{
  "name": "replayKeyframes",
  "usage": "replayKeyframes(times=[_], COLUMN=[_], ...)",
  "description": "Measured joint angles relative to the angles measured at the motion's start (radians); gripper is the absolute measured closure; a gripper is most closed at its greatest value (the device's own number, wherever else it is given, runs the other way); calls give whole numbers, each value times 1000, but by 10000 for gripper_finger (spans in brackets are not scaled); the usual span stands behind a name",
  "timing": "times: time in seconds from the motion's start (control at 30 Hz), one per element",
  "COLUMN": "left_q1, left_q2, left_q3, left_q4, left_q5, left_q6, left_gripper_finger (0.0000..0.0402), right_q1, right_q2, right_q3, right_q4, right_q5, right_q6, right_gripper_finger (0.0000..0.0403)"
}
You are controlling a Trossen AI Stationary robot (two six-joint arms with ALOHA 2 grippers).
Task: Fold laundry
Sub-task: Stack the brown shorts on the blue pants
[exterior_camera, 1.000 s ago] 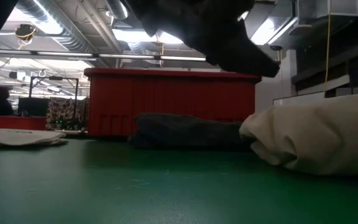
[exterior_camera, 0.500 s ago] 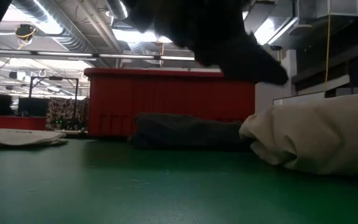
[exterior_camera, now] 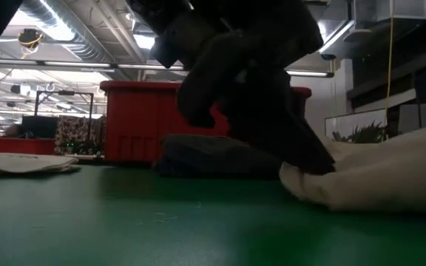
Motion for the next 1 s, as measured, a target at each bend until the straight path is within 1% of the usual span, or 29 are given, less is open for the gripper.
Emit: replayKeyframes(times=[0.07, 0.17, 0.33, 0.53, 0.73, 0.8, 0.9, 1.0], left_q1=[0, 0, 1, -6, -5, -5, -10, -14], left_q2=[-1, -1, -7, -56, -122, -148, -196, -234], left_q3=[0, 0, 4, -1, -2, -3, -3, -1], left_q4=[-27, -80, -180, -289, -439, -472, -464, -407], left_q5=[0, -10, -10, -18, -22, -22, -21, -21], left_q6=[0, 0, 3, 1, 5, 4, 0, 4], left_gripper_finger=[250, 250, 250, 250, 250, 250, 250, 250], right_q1=[0, 0, 0, -21, -71, -92, -116, -119], right_q2=[26, 62, 102, 106, 107, 106, 89, 64], right_q3=[-23, -46, -58, -58, -54, -42, 0, 51], right_q4=[28, 53, 144, 318, 418, 405, 360, 292], right_q5=[-7, -50, -56, -87, -97, -102, -106, -77], right_q6=[-1, -1, -7, -164, -293, -340, -392, -423], right_gripper_finger=[201, 201, 201, 201, 201, 201, 201, 201])
